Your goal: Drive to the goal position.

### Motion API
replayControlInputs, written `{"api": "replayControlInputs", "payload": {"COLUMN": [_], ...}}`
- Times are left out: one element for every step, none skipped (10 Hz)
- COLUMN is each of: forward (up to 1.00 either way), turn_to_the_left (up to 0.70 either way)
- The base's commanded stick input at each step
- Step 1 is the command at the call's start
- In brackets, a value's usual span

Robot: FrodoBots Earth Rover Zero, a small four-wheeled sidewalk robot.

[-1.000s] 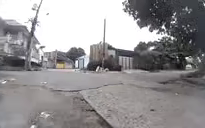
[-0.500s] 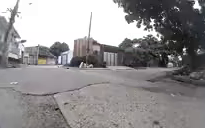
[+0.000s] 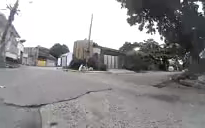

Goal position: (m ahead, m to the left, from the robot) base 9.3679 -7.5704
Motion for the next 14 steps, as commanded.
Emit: {"api": "replayControlInputs", "payload": {"forward": [1.00,1.00,1.00,1.00,1.00,1.00,1.00,1.00,1.00,1.00,1.00,1.00,1.00,1.00], "turn_to_the_left": [-0.16,-0.40,-0.40,-0.40,-0.36,-0.16,0.00,-0.01,-0.05,-0.40,-0.40,-0.40,-0.40,-0.33]}}
